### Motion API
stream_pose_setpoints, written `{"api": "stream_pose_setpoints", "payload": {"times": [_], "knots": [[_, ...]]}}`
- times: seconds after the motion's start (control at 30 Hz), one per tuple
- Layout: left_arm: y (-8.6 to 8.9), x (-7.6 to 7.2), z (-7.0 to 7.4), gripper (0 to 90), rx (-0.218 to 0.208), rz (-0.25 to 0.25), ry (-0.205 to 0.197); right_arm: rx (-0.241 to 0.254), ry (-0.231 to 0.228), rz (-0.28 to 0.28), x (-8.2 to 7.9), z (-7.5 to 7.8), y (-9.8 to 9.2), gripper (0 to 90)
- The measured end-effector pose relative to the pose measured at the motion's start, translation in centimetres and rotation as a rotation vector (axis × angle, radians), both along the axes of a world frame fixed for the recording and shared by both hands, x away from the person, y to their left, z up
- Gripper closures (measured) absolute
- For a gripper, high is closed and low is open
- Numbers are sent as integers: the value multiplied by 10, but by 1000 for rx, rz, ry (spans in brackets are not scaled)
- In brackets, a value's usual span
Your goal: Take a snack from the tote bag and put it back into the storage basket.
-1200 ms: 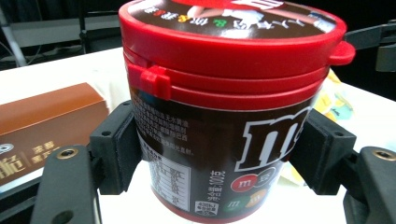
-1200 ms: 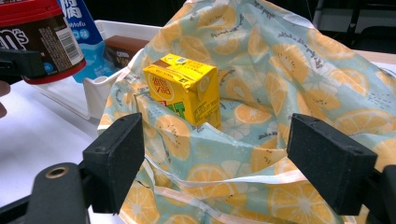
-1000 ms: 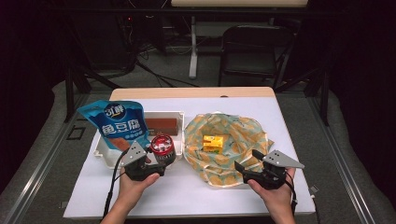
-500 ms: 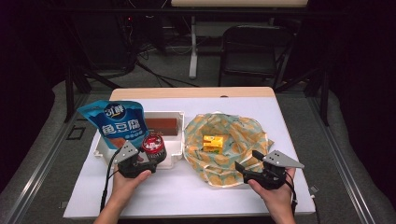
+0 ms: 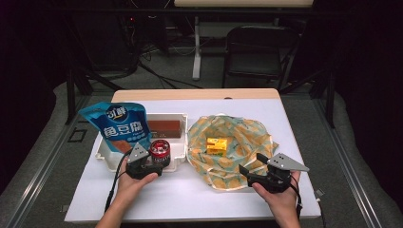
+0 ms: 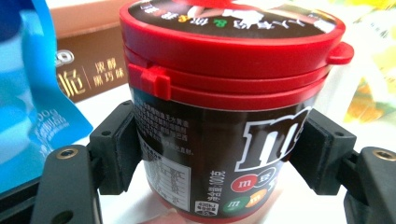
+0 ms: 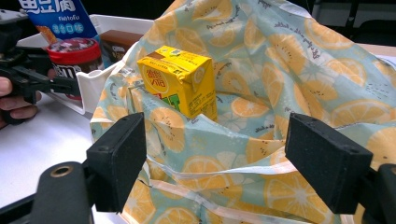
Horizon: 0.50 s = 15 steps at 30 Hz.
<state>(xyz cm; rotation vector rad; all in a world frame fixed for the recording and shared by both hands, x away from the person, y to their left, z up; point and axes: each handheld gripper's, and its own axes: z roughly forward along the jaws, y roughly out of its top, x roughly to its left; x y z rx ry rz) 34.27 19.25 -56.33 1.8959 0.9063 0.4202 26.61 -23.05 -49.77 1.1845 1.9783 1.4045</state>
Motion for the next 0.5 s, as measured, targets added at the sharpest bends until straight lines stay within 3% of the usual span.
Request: {"api": "stream_pose_setpoints", "payload": {"times": [0.13,0.23,0.33,0.43,0.5], "knots": [[-3,2,0,262,24,1,1,0,1,0,0,0,1,208],[-2,5,-1,262,15,2,8,1,2,2,0,-1,1,209],[-5,8,-2,262,48,-8,46,-4,3,1,0,-1,2,210],[-9,8,-2,261,93,-18,50,-3,1,0,0,-1,3,212],[-9,9,-2,260,87,-13,61,-3,2,-1,0,-1,3,214]]}}
